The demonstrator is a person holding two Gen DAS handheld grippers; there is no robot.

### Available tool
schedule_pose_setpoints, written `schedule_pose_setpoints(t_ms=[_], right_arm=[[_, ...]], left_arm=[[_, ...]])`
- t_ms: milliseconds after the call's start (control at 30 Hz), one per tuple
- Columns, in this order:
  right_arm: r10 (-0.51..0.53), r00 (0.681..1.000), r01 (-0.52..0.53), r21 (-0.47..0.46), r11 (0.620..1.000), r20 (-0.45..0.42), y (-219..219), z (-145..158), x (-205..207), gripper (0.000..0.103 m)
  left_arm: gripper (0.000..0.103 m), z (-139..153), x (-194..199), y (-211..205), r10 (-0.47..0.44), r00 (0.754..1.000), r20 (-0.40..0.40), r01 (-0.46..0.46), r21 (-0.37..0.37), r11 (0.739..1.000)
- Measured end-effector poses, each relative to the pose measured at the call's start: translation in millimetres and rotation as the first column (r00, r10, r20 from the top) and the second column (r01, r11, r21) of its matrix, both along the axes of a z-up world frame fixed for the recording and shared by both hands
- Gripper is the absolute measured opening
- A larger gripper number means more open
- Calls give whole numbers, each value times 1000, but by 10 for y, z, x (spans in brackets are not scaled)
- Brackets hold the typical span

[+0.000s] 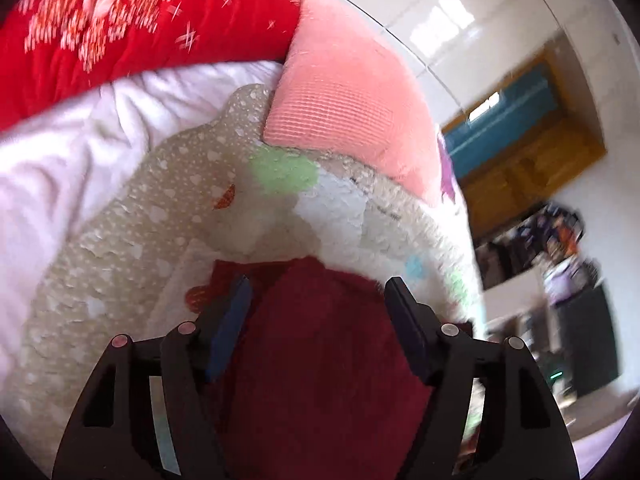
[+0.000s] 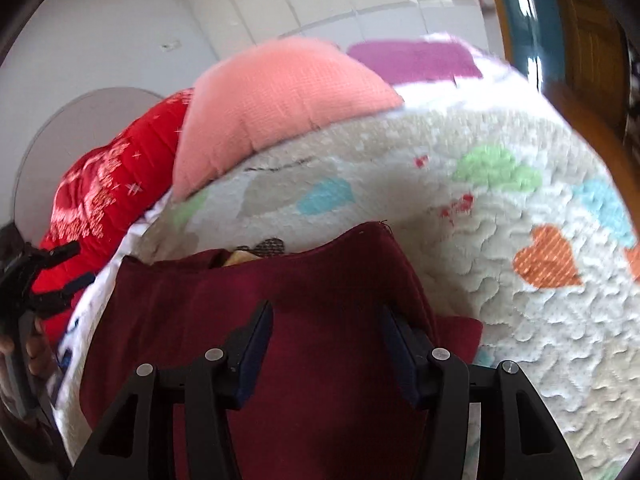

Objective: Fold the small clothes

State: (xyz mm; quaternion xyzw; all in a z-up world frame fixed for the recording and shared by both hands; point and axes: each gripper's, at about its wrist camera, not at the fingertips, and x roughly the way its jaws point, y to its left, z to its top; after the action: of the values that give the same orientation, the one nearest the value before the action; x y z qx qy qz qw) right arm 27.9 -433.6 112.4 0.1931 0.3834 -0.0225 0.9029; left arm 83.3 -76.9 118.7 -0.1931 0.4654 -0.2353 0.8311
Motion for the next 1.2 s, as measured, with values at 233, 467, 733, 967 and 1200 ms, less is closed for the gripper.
schedule_pose_setpoints(t_ms=[233, 467, 733, 967, 1200], right_arm=[[31, 999, -28, -103, 994, 26, 191, 107, -109, 54], [-98, 995, 97, -48, 994, -28, -104, -156, 156, 54], [-118, 991, 114, -68, 991, -67, -165, -348, 376, 54], [-63, 998, 61, -97, 993, -21, 99, 67, -27, 54], [-39, 999, 38, -133, 990, 0, 345, 205, -483, 54]], left_arm=[[70, -194, -304, -430, -61, 994, 94, 38, 233, 972], [70, -667, 80, -494, 60, 998, 22, -64, 310, 949], [70, -766, 109, -570, 55, 996, 65, -76, 371, 926], [70, -620, -38, -558, 36, 997, 74, -62, 394, 917], [70, -450, -366, -487, -5, 993, 116, -43, 406, 913]])
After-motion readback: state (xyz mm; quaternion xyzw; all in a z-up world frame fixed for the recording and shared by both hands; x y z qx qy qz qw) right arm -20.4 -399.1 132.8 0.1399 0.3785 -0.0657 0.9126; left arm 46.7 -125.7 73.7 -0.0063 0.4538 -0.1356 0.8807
